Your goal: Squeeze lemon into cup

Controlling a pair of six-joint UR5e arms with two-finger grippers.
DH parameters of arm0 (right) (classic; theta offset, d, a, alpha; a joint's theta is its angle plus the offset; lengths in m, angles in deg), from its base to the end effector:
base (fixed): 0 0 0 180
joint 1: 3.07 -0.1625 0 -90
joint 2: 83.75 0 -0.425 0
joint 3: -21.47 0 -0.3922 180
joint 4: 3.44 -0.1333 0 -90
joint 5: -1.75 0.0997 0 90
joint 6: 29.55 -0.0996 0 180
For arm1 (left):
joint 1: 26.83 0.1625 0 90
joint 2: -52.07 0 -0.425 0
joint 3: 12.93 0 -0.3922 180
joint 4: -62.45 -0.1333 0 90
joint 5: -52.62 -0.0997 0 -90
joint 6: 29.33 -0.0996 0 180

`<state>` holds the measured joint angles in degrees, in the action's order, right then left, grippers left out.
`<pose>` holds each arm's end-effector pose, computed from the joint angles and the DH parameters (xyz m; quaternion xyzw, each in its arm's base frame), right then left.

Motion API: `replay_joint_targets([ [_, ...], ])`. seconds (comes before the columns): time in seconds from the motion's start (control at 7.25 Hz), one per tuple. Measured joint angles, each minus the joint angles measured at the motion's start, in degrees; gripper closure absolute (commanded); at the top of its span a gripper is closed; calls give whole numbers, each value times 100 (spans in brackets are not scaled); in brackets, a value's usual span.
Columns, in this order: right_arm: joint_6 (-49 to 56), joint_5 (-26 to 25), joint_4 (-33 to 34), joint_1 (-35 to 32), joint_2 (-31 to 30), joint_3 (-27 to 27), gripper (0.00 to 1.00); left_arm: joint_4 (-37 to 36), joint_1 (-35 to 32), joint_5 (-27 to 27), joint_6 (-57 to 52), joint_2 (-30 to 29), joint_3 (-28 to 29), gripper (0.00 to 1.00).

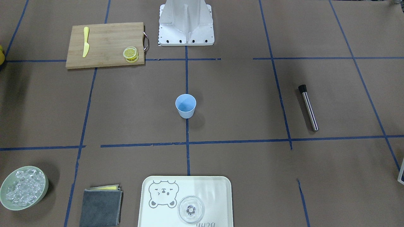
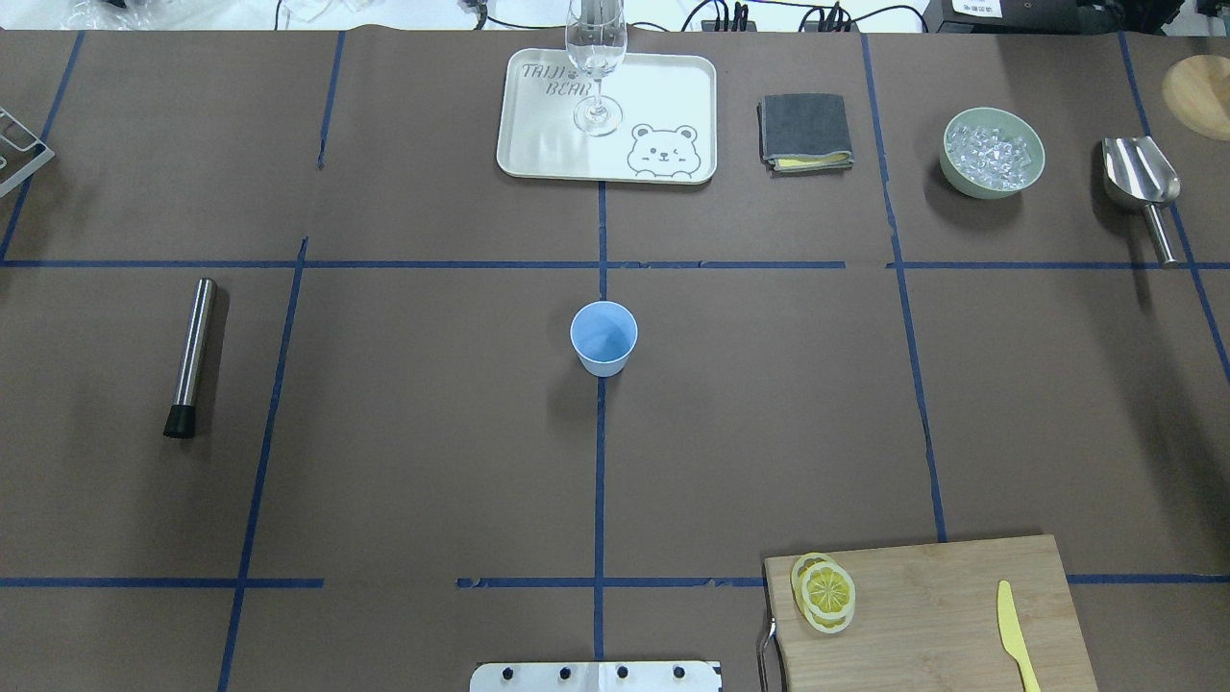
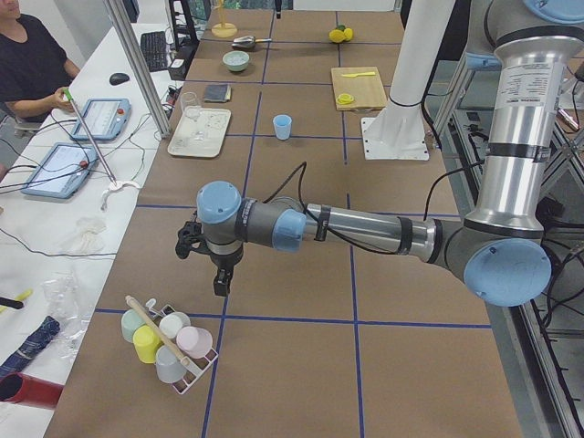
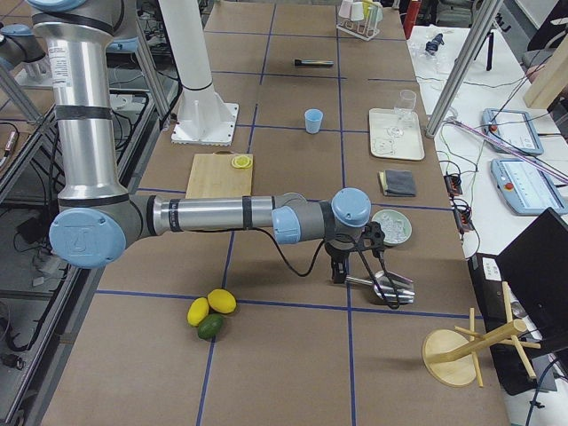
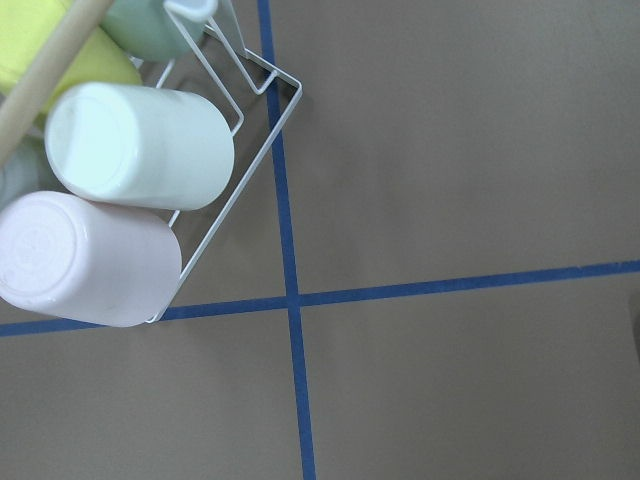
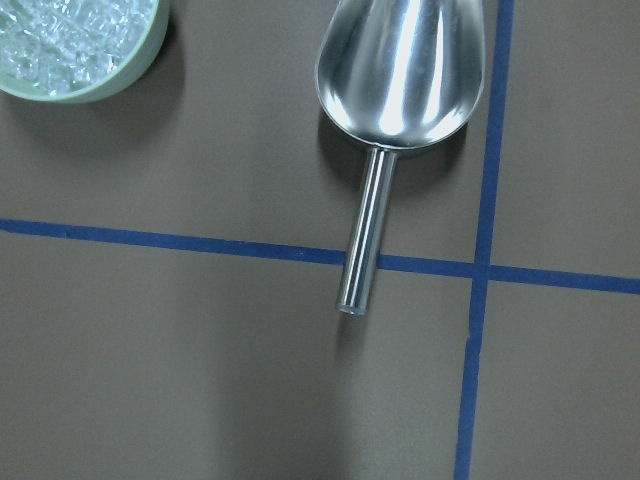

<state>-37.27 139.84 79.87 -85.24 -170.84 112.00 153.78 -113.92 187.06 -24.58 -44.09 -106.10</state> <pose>-0.0126 -0.5261 0.6114 0.0250 -0.4130 -0.0368 0.9096 -0.0359 -0.5463 0.5729 0.0607 0.3814 0.0203 0.9222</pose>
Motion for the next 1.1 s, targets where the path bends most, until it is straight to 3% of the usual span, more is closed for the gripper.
replay_joint_targets([
  [0.69,-14,-300,-37,416,-55,274,0,-348,249,57,-33,-77,-450,0],
  [1.1,-60,186,-73,501,-200,686,0,-124,467,322,-31,-71,-502,0],
])
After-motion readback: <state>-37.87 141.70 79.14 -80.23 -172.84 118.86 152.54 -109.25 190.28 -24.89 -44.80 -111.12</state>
